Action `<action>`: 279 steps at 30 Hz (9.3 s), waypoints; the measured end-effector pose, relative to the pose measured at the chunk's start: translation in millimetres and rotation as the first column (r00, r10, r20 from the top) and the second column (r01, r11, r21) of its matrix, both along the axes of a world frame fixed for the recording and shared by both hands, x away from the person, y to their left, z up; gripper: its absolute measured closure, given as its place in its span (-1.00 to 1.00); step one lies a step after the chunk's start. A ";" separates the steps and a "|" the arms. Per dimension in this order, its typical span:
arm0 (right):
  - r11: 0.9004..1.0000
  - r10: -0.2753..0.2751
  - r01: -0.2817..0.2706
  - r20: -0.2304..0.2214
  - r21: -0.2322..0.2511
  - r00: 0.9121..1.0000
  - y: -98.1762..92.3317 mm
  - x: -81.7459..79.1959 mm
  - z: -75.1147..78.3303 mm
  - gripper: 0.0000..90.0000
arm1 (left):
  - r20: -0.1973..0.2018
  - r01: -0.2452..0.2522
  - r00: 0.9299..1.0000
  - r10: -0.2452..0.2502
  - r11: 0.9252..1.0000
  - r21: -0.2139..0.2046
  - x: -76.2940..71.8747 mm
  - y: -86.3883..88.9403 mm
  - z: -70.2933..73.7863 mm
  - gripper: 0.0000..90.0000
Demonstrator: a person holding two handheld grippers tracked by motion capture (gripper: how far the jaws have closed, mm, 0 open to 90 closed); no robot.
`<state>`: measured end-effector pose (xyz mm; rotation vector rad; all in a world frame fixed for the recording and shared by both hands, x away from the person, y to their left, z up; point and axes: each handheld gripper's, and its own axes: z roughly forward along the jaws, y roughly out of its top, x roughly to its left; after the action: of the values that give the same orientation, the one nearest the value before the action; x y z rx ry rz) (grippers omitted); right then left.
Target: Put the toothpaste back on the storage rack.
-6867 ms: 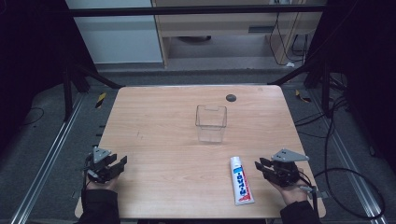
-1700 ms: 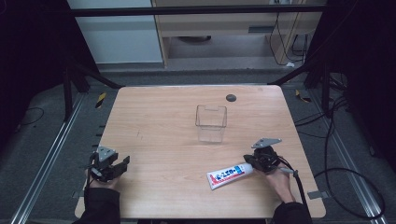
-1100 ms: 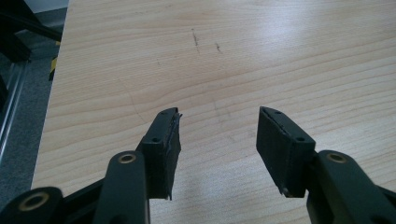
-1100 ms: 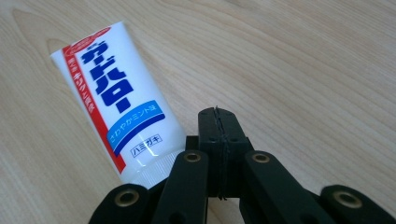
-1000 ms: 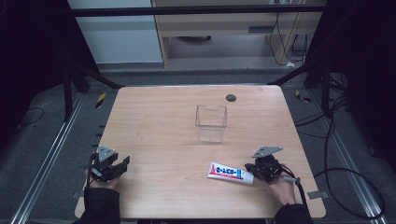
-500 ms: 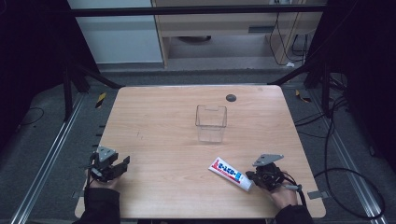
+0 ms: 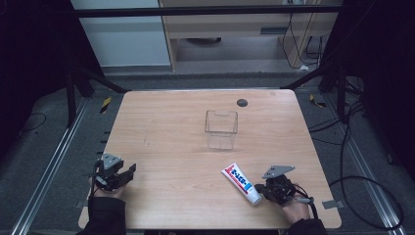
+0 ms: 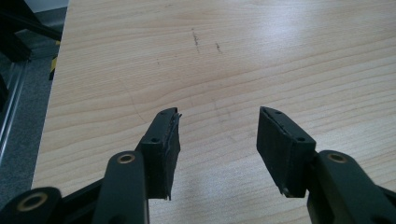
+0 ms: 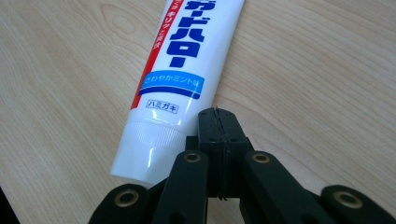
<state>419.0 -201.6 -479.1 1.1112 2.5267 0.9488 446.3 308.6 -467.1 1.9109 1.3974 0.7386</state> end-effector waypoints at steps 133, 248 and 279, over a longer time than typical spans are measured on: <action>0.977 -0.131 0.091 -0.205 -0.193 0.970 87.4 59.7 16.4 0.54 | -0.031 0.017 0.999 -0.017 1.000 0.014 6.0 -2.2 -3.1 0.02; 0.739 -0.520 0.281 0.254 0.612 0.815 88.8 177.6 82.1 0.61 | -0.020 0.008 1.000 -0.008 1.000 0.010 6.8 -0.8 -2.8 0.03; 0.812 -0.478 0.331 0.224 0.480 0.849 95.2 171.7 55.6 0.58 | -0.019 0.009 1.000 -0.009 1.000 0.014 6.7 -1.8 -2.9 0.03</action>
<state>590.7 -106.3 -423.5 1.3962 1.7403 1.4512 453.0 306.9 -470.0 1.9385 1.3973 0.7296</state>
